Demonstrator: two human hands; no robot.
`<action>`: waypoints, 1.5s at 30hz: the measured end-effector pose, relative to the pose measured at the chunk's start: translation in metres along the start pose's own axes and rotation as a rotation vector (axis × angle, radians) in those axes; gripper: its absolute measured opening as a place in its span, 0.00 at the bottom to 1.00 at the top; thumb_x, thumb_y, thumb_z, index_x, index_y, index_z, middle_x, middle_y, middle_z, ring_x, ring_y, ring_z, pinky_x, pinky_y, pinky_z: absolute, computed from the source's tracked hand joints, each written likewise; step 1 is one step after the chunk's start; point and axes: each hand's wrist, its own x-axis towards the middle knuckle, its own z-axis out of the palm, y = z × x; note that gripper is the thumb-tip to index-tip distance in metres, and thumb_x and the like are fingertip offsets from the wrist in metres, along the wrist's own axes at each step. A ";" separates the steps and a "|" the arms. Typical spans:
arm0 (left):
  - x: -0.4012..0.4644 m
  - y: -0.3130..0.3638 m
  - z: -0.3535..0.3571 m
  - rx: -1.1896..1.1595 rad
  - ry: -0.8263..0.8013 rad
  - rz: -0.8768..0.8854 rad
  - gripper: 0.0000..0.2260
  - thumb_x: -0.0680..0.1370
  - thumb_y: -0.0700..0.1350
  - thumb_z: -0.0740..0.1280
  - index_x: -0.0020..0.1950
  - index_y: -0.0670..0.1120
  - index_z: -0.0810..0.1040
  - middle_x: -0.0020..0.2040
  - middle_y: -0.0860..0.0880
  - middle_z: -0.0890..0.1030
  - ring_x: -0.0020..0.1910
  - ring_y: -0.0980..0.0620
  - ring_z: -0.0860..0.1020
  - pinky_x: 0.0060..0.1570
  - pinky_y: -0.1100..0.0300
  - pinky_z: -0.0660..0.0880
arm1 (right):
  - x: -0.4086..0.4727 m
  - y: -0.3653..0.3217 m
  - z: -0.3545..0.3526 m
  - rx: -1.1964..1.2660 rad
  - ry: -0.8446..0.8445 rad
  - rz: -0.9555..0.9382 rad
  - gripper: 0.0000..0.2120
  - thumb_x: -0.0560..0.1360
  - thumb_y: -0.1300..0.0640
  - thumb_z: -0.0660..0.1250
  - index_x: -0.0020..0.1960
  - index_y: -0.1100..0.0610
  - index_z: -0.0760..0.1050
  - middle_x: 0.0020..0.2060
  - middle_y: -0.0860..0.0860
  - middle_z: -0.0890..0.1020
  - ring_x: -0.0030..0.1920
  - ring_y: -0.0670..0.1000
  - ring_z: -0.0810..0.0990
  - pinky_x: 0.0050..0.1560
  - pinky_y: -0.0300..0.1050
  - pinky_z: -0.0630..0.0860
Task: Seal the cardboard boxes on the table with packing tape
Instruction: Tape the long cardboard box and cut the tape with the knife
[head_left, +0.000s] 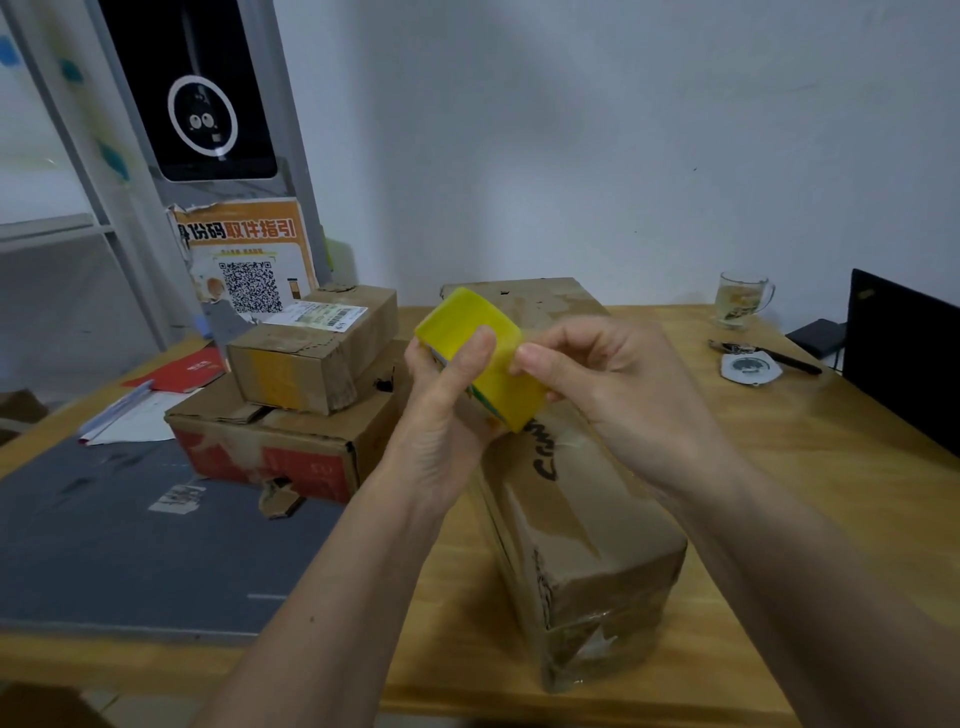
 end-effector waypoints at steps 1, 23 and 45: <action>0.001 0.002 -0.002 -0.047 -0.014 -0.029 0.43 0.62 0.65 0.79 0.69 0.45 0.70 0.60 0.41 0.78 0.62 0.38 0.77 0.58 0.39 0.74 | 0.000 -0.001 0.000 0.006 0.006 0.006 0.07 0.76 0.59 0.69 0.40 0.56 0.82 0.38 0.53 0.85 0.39 0.48 0.81 0.37 0.40 0.77; 0.019 0.035 -0.013 -0.468 0.311 -0.202 0.26 0.72 0.64 0.66 0.61 0.46 0.79 0.58 0.38 0.79 0.56 0.37 0.77 0.47 0.43 0.77 | 0.018 0.024 -0.040 0.711 0.049 0.152 0.10 0.80 0.62 0.57 0.41 0.63 0.71 0.46 0.67 0.83 0.51 0.65 0.83 0.49 0.53 0.81; 0.012 0.026 -0.027 -0.603 0.235 -0.382 0.36 0.67 0.65 0.65 0.66 0.41 0.74 0.58 0.31 0.79 0.48 0.31 0.80 0.47 0.42 0.78 | 0.040 0.043 -0.061 0.814 0.233 0.143 0.12 0.82 0.61 0.55 0.40 0.60 0.69 0.42 0.63 0.85 0.49 0.60 0.85 0.43 0.46 0.82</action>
